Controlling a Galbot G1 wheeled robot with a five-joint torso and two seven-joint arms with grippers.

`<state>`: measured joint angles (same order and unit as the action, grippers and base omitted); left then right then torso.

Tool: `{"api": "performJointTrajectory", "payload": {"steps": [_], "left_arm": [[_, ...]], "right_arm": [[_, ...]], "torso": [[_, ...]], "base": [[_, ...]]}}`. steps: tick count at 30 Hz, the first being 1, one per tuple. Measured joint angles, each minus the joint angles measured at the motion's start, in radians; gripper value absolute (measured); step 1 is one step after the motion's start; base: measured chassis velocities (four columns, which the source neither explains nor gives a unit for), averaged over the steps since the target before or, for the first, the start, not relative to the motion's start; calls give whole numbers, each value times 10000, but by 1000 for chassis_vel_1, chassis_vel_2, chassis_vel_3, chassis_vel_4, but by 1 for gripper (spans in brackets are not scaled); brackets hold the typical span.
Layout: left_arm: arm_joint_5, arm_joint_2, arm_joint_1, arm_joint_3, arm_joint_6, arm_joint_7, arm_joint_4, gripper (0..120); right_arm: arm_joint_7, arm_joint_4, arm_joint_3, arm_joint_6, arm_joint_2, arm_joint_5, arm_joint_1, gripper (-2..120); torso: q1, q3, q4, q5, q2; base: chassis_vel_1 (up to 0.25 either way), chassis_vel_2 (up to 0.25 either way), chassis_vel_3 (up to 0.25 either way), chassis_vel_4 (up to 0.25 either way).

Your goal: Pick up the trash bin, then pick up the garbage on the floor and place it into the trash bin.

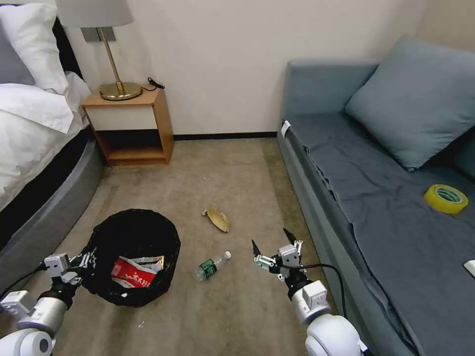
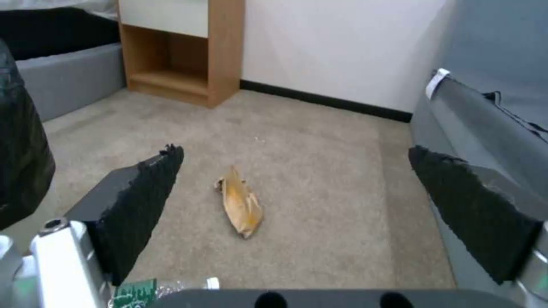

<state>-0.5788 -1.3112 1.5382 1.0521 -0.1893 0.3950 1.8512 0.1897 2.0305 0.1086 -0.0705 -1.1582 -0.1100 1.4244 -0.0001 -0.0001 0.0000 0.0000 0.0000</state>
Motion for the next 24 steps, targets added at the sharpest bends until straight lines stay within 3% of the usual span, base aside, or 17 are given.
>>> {"api": "performJointTrajectory", "payload": {"steps": [6,15,18,24], "left_arm": [[-13,35,-7,33,0,-1,-5,6],[-25,39,-5,44,5,-1,-3,6],[-27,41,-11,47,5,-12,7,6],[38,84,-14,98,4,-11,-6,6]], "right_arm": [[-41,-43,-19,86,0,30,4,100],[-151,-136,-72,275,17,68,4,100],[-303,-404,-206,886,89,138,-58,100],[-1097,-1055,-963,1412,866,179,-655,100]], "torso": [[-1,0,0,0,0],[1,1,-2,0,0],[1,2,-1,0,-1],[1,1,-2,1,0]], "base": [[-30,26,32,-31],[-143,129,138,-135],[-94,120,89,-113],[-20,25,20,-21]]}}
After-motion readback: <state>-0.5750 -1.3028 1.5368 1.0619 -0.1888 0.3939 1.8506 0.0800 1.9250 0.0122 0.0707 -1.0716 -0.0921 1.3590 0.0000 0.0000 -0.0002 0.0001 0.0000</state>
